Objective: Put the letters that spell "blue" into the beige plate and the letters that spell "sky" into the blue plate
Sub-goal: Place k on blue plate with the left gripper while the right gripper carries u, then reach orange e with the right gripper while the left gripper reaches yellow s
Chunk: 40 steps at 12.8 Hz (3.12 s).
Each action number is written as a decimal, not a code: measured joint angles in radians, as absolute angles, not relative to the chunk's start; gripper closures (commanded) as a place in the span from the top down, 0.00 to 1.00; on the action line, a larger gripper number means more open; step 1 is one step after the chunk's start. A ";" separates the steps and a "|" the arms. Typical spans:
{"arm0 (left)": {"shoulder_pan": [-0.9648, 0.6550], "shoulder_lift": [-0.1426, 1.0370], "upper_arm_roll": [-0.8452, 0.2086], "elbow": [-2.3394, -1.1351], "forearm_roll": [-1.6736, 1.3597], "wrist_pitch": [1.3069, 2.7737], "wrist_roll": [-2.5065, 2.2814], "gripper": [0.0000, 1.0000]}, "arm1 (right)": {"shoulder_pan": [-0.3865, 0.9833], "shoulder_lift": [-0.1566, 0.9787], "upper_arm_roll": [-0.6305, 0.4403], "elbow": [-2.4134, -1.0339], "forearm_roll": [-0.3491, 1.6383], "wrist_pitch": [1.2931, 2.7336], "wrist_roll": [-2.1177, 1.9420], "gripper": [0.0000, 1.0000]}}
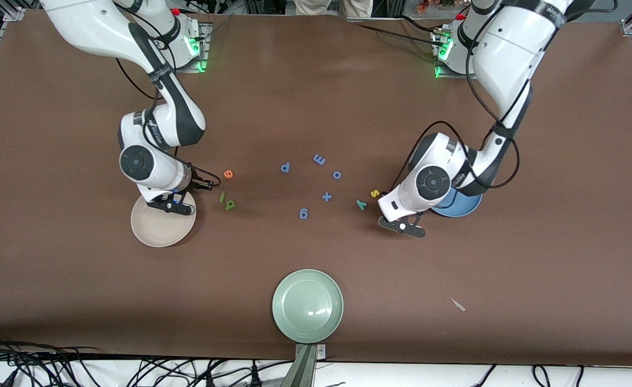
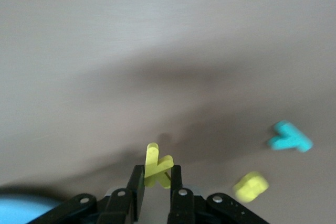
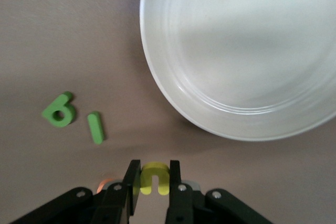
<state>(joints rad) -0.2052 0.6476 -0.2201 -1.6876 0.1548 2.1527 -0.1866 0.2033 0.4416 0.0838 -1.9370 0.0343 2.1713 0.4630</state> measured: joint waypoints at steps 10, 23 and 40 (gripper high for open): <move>-0.120 0.581 -0.227 -1.731 0.193 1.954 -0.123 1.00 | 0.178 0.495 -0.015 -1.911 -0.018 2.204 0.314 0.57; -0.346 0.693 -0.240 -1.597 0.121 2.019 -1.088 1.00 | 0.203 0.486 0.222 -1.918 0.000 2.159 0.718 0.71; -0.341 0.717 -0.260 -1.731 0.271 2.311 -2.041 0.62 | 0.200 0.477 0.244 -2.151 0.002 2.460 0.755 0.60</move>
<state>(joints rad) -0.3407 0.7174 -0.2604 -1.7311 0.2707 2.3107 -2.0407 0.2004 0.4770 0.2441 -2.1515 0.0016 2.4595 0.7547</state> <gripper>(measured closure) 0.216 0.339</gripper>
